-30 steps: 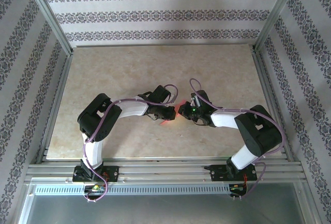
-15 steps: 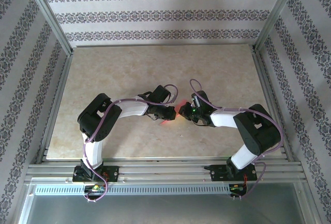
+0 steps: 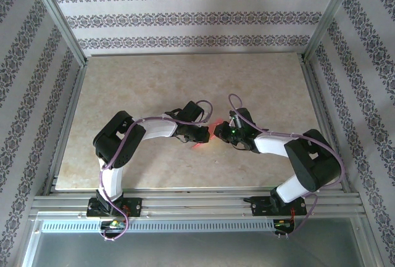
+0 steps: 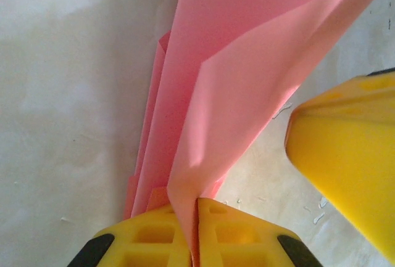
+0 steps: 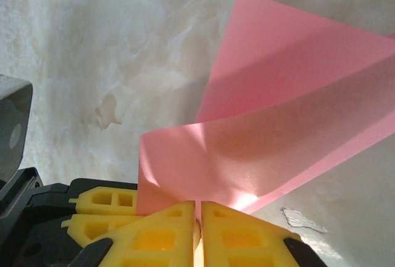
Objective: Fold a paper plane with a square sheet of paper (pick it up from the middle)
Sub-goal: Fold the wing for the fifth time at the center of the table.
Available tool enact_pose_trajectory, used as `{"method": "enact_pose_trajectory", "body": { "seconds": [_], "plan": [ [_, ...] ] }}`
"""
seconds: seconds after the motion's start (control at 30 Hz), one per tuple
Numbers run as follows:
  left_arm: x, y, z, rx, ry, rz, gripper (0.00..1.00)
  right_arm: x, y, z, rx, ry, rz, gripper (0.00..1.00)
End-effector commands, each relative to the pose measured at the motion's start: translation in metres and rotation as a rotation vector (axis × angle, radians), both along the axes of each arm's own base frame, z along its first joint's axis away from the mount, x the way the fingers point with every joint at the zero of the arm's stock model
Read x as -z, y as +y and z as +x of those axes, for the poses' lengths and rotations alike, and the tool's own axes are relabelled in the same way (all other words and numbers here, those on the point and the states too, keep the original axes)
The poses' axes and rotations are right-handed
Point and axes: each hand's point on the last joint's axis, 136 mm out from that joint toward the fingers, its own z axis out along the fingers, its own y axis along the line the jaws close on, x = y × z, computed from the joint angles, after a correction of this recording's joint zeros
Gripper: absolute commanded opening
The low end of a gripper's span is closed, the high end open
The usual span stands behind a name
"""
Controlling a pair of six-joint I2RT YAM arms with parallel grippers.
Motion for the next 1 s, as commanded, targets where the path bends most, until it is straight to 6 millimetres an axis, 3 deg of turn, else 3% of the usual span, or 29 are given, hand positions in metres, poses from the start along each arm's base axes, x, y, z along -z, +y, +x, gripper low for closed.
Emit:
{"method": "enact_pose_trajectory", "body": {
  "seconds": [0.0,0.33,0.97],
  "plan": [
    [0.028,0.017,-0.015,0.0,0.095,0.093,0.11,0.009,0.004,-0.006,-0.026,0.014,0.005,0.11],
    [0.03,0.017,-0.018,0.015,0.116,0.102,0.11,0.009,0.016,0.007,-0.034,0.017,0.039,0.1],
    [0.026,0.018,-0.017,0.015,0.116,0.111,0.12,0.034,-0.01,0.0,0.058,0.104,-0.042,0.08]
  ]
}}
